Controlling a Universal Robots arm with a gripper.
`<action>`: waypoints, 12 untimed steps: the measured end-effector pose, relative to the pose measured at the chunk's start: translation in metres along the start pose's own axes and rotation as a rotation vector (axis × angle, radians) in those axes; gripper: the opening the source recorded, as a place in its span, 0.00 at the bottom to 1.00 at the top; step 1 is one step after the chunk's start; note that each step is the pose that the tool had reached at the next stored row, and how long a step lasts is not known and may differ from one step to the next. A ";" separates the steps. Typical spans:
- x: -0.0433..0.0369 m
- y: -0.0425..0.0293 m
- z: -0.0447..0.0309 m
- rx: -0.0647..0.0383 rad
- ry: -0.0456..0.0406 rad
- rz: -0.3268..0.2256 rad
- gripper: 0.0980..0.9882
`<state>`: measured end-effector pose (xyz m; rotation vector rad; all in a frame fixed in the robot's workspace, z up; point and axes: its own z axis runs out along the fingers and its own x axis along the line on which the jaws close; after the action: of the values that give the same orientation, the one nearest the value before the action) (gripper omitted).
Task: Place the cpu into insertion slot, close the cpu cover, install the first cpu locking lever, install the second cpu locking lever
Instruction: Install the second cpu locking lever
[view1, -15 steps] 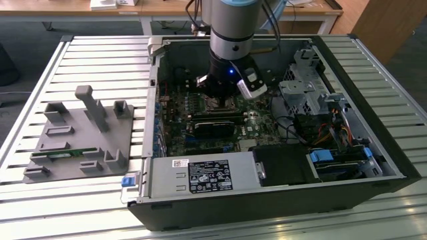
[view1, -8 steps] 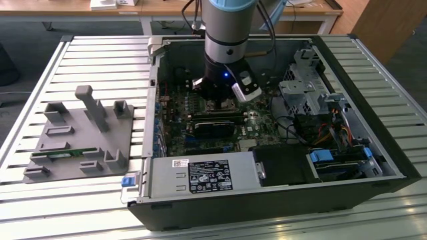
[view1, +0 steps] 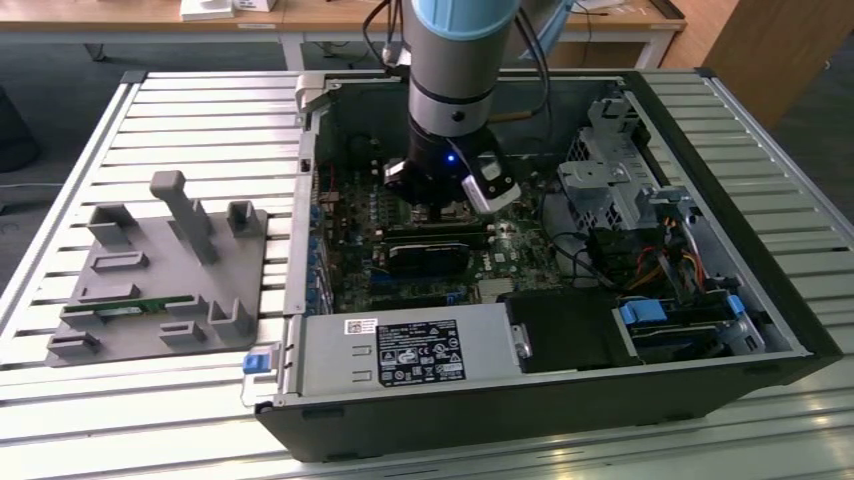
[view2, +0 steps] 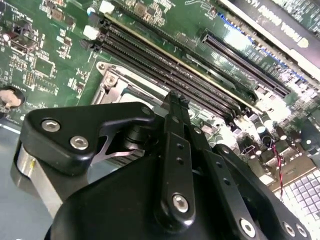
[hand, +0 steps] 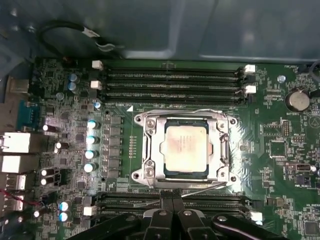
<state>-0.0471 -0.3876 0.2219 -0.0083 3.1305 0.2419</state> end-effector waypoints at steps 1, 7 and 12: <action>0.0002 -0.0013 -0.0002 -0.005 -0.0001 0.000 0.01; 0.0074 -0.0086 -0.0011 -0.024 -0.0003 0.000 0.01; 0.0125 -0.0106 0.0054 -0.034 -0.0002 0.000 0.01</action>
<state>-0.0595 -0.3974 0.2148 -0.0080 3.1258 0.2954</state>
